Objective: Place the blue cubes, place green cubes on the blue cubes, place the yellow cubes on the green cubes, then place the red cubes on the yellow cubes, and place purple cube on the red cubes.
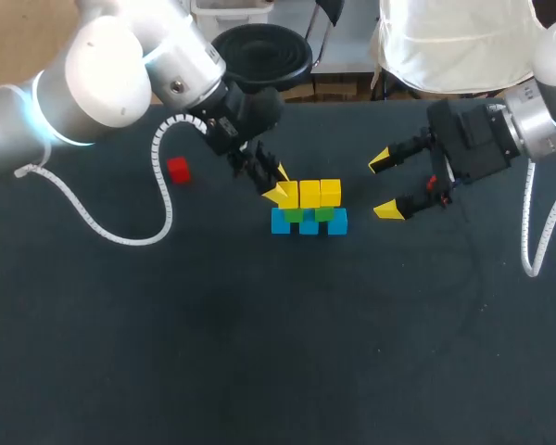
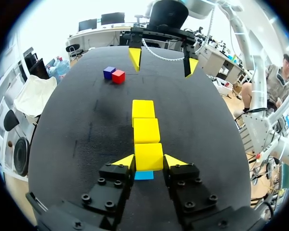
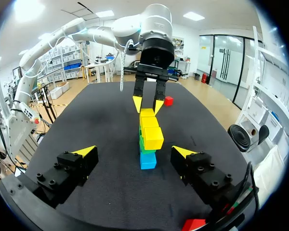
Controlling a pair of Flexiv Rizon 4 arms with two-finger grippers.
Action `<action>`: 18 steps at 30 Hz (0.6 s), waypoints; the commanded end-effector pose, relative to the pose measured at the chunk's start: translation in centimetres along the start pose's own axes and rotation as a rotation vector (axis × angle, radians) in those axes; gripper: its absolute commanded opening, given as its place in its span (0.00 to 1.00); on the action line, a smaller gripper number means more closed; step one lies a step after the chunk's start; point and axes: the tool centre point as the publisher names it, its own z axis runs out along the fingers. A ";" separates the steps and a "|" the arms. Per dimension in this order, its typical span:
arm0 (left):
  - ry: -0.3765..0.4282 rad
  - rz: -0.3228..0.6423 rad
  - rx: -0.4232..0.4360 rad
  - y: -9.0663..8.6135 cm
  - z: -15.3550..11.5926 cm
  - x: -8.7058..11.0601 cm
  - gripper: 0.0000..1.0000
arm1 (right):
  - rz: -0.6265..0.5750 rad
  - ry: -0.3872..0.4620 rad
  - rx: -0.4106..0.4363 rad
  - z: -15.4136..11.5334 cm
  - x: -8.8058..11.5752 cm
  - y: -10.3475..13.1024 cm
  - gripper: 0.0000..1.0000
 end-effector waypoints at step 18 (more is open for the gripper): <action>-0.004 -0.071 -0.040 0.2 -0.8 0.5 1.00 | -0.001 -0.002 0.000 0.0 0.0 0.0 1.00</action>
